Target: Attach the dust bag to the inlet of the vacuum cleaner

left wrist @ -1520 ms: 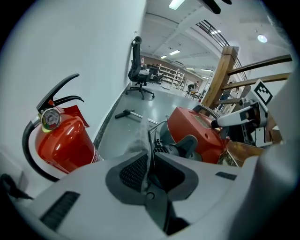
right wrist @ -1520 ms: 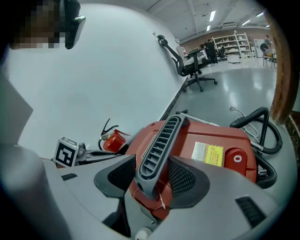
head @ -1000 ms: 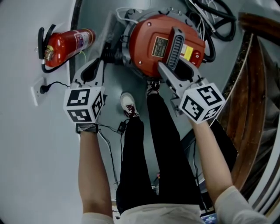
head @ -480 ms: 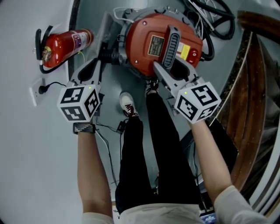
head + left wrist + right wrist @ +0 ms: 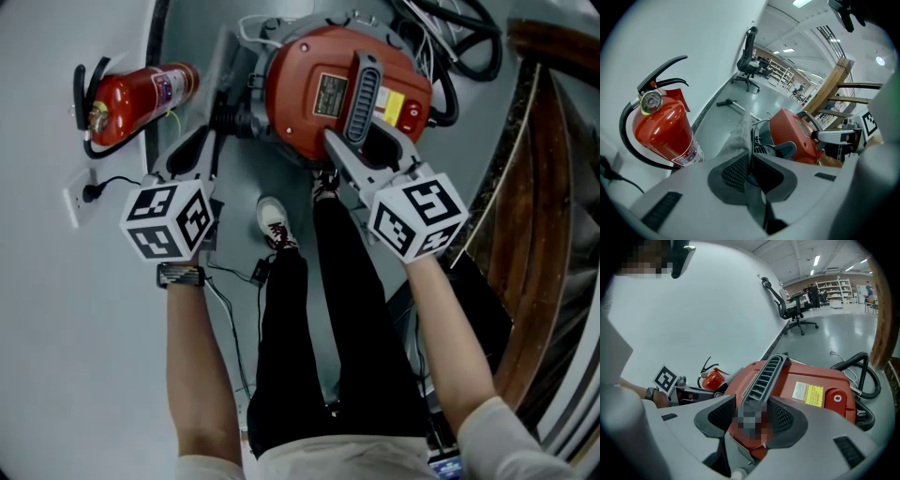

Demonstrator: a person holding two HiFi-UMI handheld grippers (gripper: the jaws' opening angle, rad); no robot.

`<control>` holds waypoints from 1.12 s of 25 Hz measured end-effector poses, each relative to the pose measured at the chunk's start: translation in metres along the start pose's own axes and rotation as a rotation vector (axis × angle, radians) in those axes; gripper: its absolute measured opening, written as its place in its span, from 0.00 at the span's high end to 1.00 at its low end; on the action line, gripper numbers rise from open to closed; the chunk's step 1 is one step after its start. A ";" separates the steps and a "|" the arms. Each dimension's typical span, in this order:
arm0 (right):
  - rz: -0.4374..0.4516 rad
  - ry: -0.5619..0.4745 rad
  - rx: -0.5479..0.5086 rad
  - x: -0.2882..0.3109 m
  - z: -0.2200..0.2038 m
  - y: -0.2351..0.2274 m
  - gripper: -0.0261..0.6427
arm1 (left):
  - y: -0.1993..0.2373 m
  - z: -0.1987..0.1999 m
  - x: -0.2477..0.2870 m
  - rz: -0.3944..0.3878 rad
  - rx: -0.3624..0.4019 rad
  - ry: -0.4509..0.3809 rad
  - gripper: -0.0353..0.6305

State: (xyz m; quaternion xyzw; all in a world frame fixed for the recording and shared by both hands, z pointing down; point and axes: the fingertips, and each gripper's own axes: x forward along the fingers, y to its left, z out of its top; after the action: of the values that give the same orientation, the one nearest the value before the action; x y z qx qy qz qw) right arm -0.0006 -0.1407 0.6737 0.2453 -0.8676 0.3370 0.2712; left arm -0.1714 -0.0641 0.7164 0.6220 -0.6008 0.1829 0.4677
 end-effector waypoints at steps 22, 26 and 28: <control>-0.008 -0.006 -0.057 0.000 -0.002 0.002 0.65 | -0.022 -0.006 0.005 -0.022 -0.029 -0.049 0.88; -0.003 -0.007 -0.070 0.000 -0.003 0.002 0.65 | -0.022 -0.006 0.005 -0.030 -0.032 -0.035 0.89; -0.005 -0.006 -0.079 -0.001 -0.003 0.001 0.65 | -0.023 -0.005 0.006 -0.034 -0.027 -0.028 0.89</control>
State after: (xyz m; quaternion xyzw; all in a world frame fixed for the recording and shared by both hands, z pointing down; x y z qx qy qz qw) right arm 0.0000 -0.1380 0.6746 0.2377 -0.8803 0.3012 0.2790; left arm -0.1473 -0.0666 0.7151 0.6284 -0.5990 0.1579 0.4704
